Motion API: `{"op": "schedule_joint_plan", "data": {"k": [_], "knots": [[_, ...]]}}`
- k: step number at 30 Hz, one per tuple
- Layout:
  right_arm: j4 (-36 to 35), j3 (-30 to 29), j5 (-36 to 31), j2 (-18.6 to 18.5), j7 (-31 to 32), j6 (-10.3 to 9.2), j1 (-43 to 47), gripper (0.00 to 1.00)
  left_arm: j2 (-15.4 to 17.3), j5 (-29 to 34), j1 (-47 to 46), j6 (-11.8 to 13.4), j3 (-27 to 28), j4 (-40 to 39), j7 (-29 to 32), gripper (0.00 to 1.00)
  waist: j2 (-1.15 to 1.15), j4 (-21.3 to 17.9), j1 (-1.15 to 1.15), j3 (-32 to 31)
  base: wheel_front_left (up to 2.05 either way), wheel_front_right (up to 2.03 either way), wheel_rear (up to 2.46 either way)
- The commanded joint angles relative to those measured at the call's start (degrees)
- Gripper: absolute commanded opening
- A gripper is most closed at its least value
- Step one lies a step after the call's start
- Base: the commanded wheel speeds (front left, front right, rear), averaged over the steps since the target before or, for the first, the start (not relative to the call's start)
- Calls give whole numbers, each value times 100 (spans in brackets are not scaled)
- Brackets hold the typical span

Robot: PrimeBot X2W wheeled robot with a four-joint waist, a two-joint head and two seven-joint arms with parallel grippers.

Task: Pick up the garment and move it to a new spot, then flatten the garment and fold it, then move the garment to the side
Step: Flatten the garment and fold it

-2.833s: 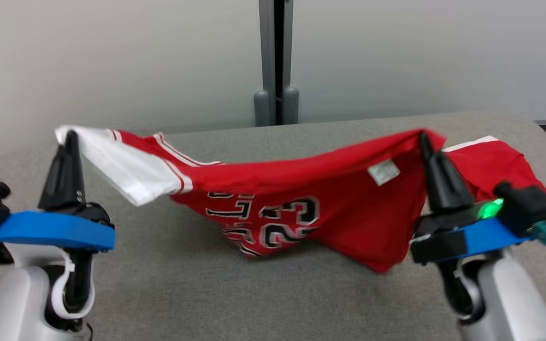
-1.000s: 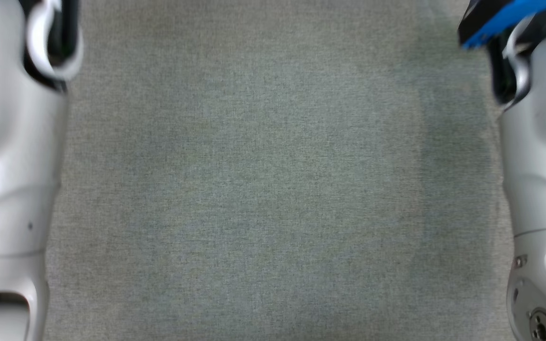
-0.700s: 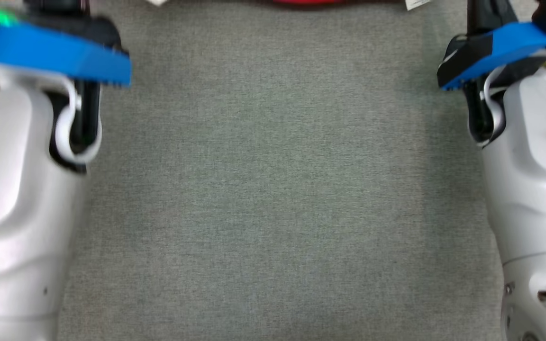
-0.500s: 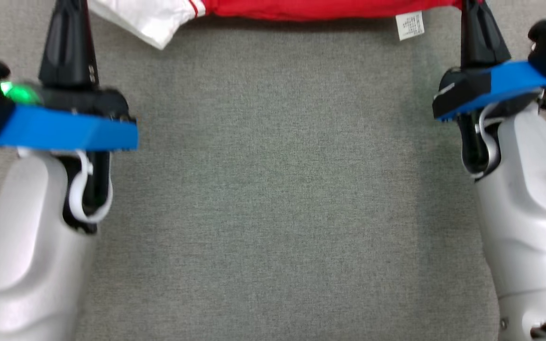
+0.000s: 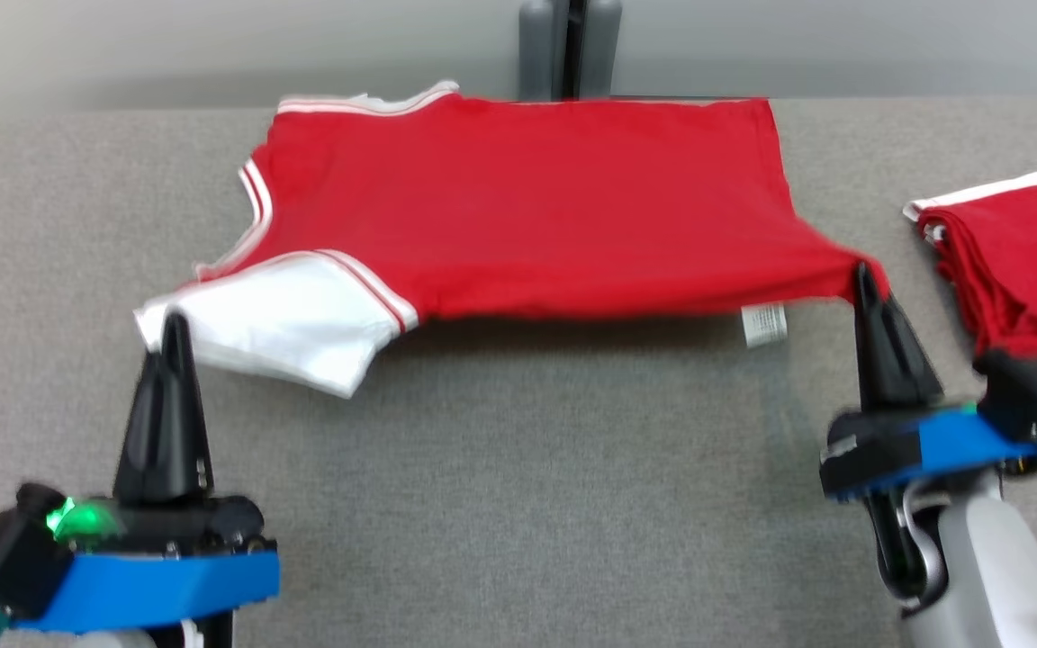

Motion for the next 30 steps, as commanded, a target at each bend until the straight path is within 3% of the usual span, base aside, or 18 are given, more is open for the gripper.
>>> {"op": "schedule_joint_plan", "data": {"k": [1,7,13,21,30], "knots": [[-175,-64,-45,19,66,1,338,0,2,-17,264,77,0,-163,7,0,0,-181,3,-299,0,0,0],[-991,-159,110,72,493,1,1661,0,48,-28,1504,383,-19,-699,70,0,0,-122,3,-659,0,0,0],[-1399,-110,251,71,877,1,2406,0,150,10,2048,513,-42,-874,172,0,0,-92,3,-814,0,0,0],[-1073,-109,-79,72,1152,1,2350,0,101,-37,1900,382,-282,-492,294,0,0,-105,3,-855,0,0,0],[-562,154,78,71,1244,1,1992,0,26,-29,1243,111,-496,60,340,0,0,-142,3,-761,0,0,0]]}}
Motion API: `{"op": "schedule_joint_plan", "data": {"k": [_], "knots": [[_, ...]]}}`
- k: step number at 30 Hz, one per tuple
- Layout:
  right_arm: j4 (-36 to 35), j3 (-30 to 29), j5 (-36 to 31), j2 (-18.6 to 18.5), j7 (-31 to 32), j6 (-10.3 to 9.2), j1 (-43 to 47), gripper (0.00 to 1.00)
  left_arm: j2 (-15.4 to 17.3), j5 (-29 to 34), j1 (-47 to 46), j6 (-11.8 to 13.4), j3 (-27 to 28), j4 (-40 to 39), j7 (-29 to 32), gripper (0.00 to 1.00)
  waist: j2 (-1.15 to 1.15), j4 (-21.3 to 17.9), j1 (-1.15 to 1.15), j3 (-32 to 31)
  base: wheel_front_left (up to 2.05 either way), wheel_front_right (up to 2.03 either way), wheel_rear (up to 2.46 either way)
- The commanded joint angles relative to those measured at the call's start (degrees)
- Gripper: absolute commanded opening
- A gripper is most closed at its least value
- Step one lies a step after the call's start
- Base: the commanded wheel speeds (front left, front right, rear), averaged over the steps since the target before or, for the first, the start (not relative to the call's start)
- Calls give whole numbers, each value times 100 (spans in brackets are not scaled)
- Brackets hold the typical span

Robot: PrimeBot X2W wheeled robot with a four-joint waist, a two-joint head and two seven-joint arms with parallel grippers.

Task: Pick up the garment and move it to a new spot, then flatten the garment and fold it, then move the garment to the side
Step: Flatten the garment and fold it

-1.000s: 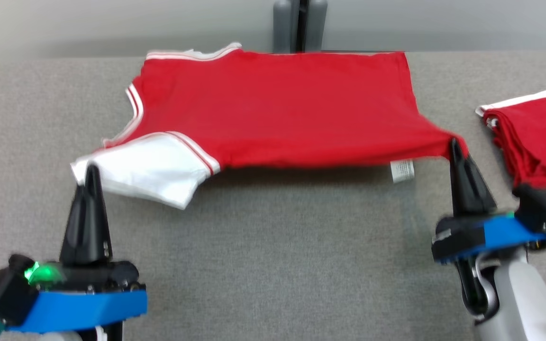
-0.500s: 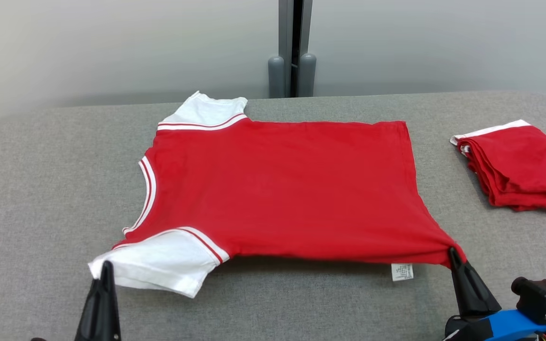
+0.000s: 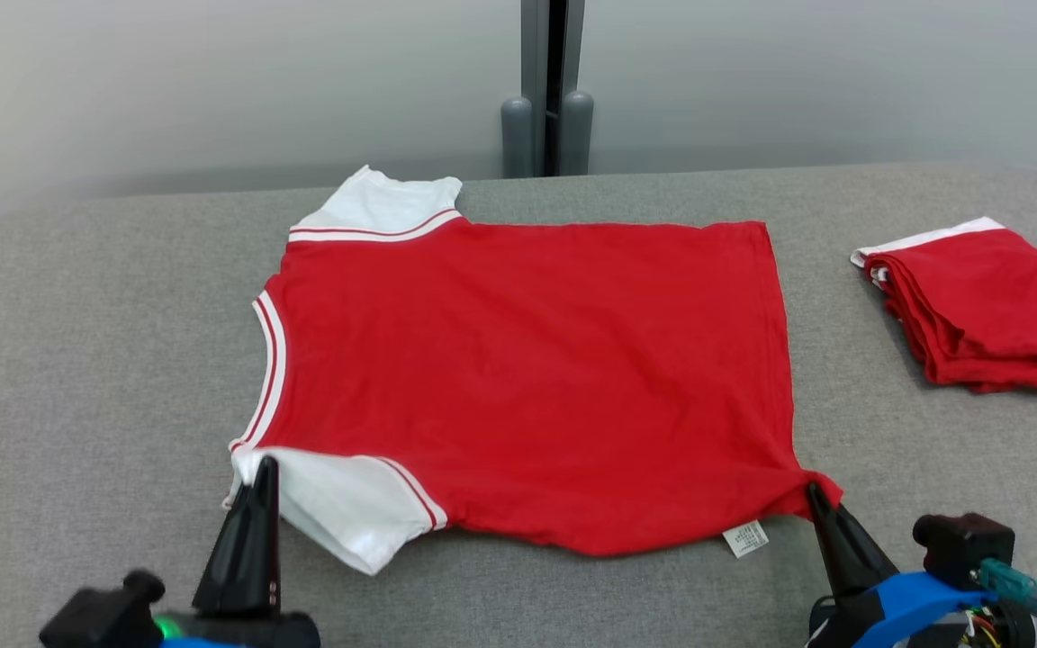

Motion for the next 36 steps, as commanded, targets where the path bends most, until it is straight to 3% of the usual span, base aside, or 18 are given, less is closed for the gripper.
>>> {"op": "schedule_joint_plan", "data": {"k": [1,7,15,25,26,27,28,29,30,36], "knots": [[14,7,19,1,-5,1,-107,0,-2,8,-157,-32,13,30,-1,0,0,5,0,21,0,0,0],[215,51,85,0,-61,1,-612,0,-32,138,-1262,-275,-40,682,-4,0,0,-32,0,314,0,0,0],[628,-91,10,2,-276,1,-1507,0,-357,317,-2890,-491,-39,2030,-243,0,0,-84,0,894,0,0,0],[1285,64,-9,0,-662,1,-2311,0,-583,598,-3825,-580,260,3262,-402,0,0,-155,0,1304,0,0,0],[1345,85,-6,0,-692,1,-2357,8,-609,629,-3872,-587,307,3327,-406,0,0,-157,0,1317,0,0,0],[1404,103,4,1,-732,1,-2408,38,-630,658,-3920,-595,346,3366,-408,0,0,-157,0,1327,0,0,0],[1435,144,15,1,-788,1,-2447,97,-652,697,-3943,-610,387,3391,-407,0,0,-154,0,1334,0,0,0],[1476,151,23,1,-840,1,-2480,100,-679,743,-3956,-605,460,3398,-405,45,0,-152,0,1336,0,0,0],[1513,152,30,-3,-892,1,-2501,100,-704,803,-3978,-605,540,3366,-406,100,0,-150,0,1336,0,0,0],[1520,78,-79,-2,-1234,1,-2576,100,-891,985,-3784,-720,959,3172,-407,100,0,-128,0,1245,0,0,0]]}}
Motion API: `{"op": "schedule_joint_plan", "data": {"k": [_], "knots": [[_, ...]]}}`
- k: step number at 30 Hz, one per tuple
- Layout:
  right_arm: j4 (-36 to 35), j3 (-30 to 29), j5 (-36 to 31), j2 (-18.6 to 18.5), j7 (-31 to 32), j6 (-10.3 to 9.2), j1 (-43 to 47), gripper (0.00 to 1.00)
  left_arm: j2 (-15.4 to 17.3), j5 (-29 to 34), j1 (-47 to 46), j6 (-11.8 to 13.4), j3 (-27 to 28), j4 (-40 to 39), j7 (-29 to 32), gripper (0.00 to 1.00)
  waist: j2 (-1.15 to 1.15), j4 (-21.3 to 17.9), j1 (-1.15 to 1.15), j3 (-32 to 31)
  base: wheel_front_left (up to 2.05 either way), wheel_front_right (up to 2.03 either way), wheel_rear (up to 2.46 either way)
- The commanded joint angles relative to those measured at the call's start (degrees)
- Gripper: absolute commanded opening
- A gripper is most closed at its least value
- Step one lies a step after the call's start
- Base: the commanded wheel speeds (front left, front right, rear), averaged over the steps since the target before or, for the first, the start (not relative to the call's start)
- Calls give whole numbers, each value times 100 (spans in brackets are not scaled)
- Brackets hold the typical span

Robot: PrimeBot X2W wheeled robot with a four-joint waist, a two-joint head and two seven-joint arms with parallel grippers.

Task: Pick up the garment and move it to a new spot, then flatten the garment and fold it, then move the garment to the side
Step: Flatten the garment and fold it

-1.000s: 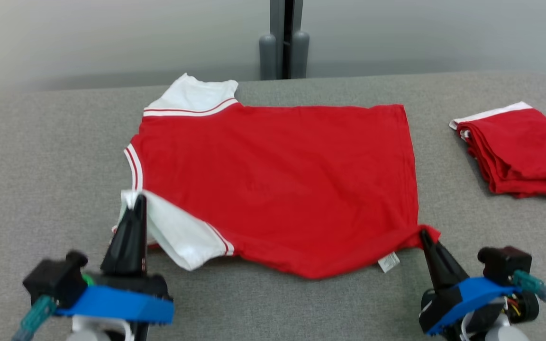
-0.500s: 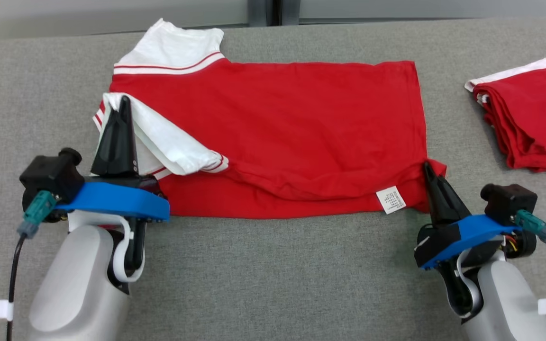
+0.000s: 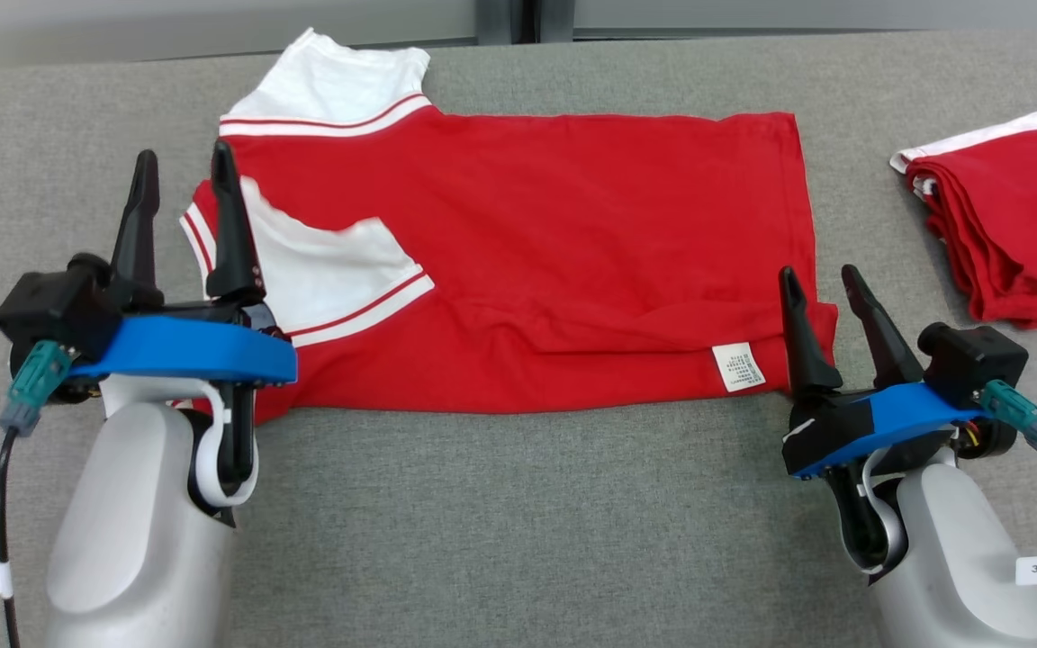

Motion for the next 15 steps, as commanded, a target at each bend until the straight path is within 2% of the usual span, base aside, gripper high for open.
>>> {"op": "schedule_joint_plan", "data": {"k": [1,8,12,15], "knots": [[-53,-56,-93,-5,-101,1,-42,100,-39,50,157,-57,160,-96,-26,100,0,12,-1,-62,0,0,0],[-528,-289,-459,-5,-236,1,355,100,-78,-25,850,-223,435,-181,-21,100,0,78,-1,-358,0,0,0],[-865,-369,-717,-5,-100,1,659,100,-21,-170,1309,-196,411,-22,438,100,0,107,-1,-535,0,0,0],[-1089,-353,-794,-5,101,1,879,100,-7,-291,1595,-32,447,71,920,100,0,107,-1,-608,0,0,0]]}}
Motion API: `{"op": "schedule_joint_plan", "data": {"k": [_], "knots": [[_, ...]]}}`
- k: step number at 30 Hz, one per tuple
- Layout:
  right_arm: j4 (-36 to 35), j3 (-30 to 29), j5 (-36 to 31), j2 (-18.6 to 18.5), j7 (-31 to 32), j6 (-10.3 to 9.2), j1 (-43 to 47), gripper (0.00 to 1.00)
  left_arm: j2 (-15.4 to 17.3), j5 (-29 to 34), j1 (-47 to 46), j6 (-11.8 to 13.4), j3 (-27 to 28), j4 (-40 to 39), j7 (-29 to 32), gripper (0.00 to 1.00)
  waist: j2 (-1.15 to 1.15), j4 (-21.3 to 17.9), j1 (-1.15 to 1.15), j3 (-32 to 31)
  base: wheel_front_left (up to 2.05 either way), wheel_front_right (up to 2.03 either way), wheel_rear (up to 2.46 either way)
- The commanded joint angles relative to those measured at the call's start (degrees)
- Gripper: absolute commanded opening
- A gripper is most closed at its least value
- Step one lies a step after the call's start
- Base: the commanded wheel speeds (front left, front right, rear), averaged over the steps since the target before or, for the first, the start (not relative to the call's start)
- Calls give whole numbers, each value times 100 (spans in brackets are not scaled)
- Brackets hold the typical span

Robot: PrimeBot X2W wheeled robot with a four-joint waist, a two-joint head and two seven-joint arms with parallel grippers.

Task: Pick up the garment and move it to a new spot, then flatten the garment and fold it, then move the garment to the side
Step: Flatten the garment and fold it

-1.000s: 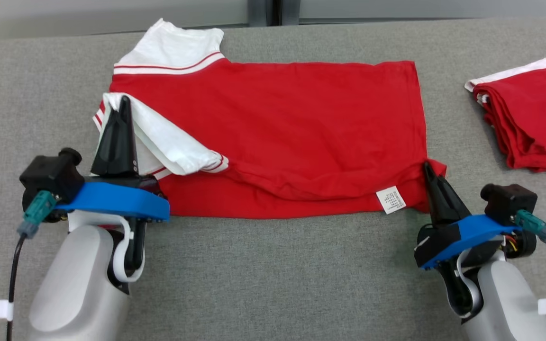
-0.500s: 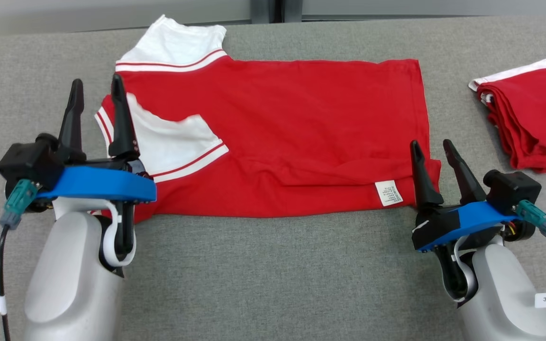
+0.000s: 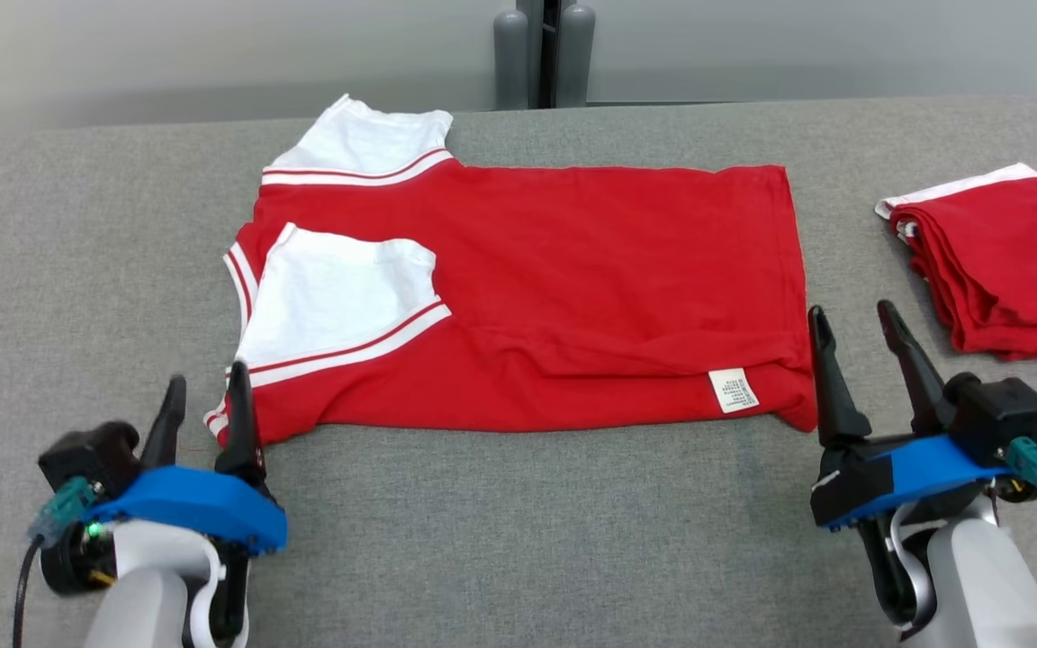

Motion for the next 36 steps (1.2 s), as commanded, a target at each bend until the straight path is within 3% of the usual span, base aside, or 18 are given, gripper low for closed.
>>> {"op": "schedule_joint_plan", "data": {"k": [1,6,12,13,14,16,24,25,26,27,28,29,36], "knots": [[-142,27,-49,-5,140,1,184,100,25,-74,184,147,40,50,303,100,0,-21,1,-35,0,0,0],[-289,54,30,-6,443,1,426,100,-8,-258,389,399,85,92,965,100,0,-89,1,11,0,0,0],[-123,-12,101,-6,797,1,475,100,-8,-404,297,500,148,79,1130,100,0,-178,1,192,0,0,0],[-61,-22,103,-5,844,1,439,100,-5,-410,273,481,155,83,1108,80,0,-186,1,223,0,0,0],[2,-30,102,-5,893,1,394,100,-4,-418,254,448,150,88,1083,44,0,-190,1,250,0,0,0],[153,-23,140,-4,971,1,306,100,-19,-437,188,398,141,81,979,0,0,-185,1,285,0,0,0],[818,25,325,-5,1268,1,49,100,-38,-394,32,290,132,110,553,0,0,-85,1,304,0,0,0],[984,59,314,-5,1326,1,-11,58,-46,-392,18,265,114,132,471,0,0,-45,1,279,0,0,0],[1054,64,382,-6,1314,1,-43,35,-54,-391,16,239,103,136,434,0,0,-31,1,266,0,0,0],[1054,64,382,-6,1314,1,-43,35,-54,-391,16,239,103,136,434,0,0,-31,1,266,0,0,0],[1115,83,409,-5,1314,1,-62,23,-64,-403,16,218,105,151,395,0,0,-19,1,251,0,0,0],[1155,103,430,-4,1304,1,-79,0,-65,-407,16,215,99,156,355,0,0,-13,1,231,0,0,0],[996,31,271,-7,1199,1,-229,0,-51,-456,19,107,96,-9,118,0,0,-41,1,54,0,0,0]]}}
